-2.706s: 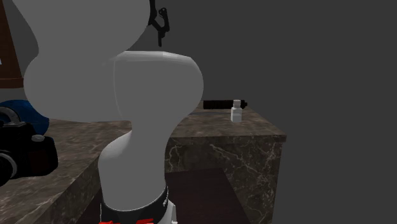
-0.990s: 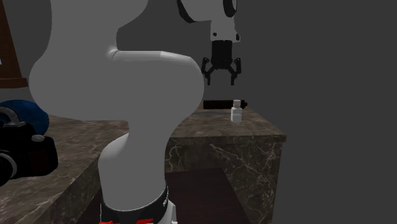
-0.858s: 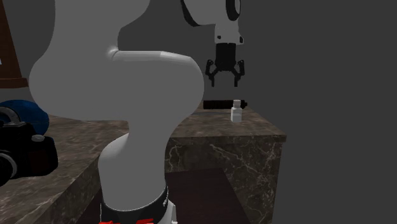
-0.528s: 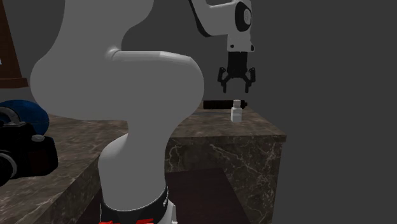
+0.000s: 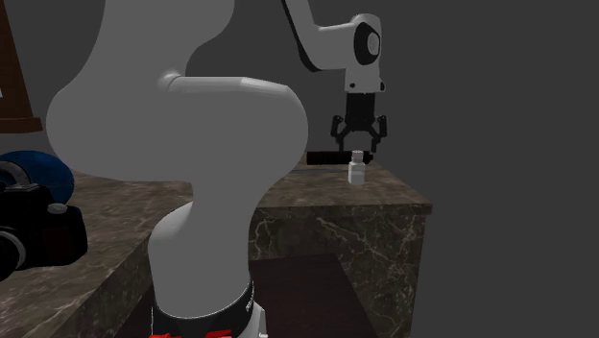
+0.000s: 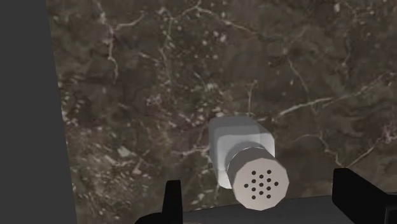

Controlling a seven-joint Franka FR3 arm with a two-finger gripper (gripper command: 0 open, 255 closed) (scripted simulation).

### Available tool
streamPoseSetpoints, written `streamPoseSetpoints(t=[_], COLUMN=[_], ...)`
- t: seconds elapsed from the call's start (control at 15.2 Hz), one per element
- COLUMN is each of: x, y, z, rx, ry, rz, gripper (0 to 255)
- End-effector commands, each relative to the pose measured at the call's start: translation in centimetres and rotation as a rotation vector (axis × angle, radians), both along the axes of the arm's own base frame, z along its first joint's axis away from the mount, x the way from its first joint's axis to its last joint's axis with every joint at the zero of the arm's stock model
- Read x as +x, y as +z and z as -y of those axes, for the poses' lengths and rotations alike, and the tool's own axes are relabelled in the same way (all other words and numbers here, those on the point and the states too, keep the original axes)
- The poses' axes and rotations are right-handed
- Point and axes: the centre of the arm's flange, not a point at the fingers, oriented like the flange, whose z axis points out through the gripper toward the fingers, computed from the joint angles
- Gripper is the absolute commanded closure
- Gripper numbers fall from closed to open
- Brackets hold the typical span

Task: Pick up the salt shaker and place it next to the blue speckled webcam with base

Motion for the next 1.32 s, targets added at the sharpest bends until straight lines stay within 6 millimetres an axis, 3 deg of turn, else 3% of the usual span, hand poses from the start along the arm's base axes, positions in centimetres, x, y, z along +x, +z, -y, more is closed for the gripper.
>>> streamPoseSetpoints(t=[0.0,0.4,0.46,1.06,1.25], x=[0.0,0.0,0.0,0.0,0.0], y=[-0.5,-0.5,-0.5,-0.5,1.1], z=[-0.1,-0.1,-0.1,-0.1,-0.1], rx=[0.000,0.000,0.000,0.000,0.000], ry=[0.000,0.000,0.000,0.000,0.000], rz=[0.000,0.000,0.000,0.000,0.000], gripper=[0,0,255,255,255])
